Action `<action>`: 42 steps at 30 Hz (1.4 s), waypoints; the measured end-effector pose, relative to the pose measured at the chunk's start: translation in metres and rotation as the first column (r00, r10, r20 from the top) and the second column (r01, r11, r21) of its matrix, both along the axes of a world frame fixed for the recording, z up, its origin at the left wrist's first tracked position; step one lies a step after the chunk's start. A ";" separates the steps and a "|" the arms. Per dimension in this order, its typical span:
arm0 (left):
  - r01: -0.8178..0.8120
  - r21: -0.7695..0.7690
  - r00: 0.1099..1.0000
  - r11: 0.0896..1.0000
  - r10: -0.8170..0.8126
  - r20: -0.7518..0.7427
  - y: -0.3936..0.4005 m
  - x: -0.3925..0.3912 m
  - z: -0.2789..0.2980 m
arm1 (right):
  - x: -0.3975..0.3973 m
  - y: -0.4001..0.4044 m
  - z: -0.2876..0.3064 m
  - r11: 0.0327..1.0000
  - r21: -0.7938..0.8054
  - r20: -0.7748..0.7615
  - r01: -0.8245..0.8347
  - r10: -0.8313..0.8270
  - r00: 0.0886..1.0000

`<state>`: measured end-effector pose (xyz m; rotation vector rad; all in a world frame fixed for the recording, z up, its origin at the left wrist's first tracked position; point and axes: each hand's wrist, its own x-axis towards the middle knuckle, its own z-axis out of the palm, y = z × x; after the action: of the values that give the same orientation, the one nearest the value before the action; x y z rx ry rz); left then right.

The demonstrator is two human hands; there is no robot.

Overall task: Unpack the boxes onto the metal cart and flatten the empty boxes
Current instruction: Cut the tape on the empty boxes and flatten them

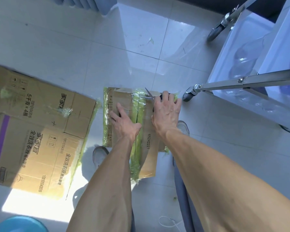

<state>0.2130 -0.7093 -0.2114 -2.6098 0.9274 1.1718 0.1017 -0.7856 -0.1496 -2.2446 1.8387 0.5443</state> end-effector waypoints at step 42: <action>0.014 0.032 1.000 0.999 -0.014 0.009 -0.024 0.013 0.011 | 0.017 0.007 0.012 0.962 0.242 0.012 -0.125 0.126 0.992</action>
<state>0.2261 -0.7331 -0.2005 -2.5779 0.9161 1.1600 0.1184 -0.7784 -0.1380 -2.2038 1.5426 0.7508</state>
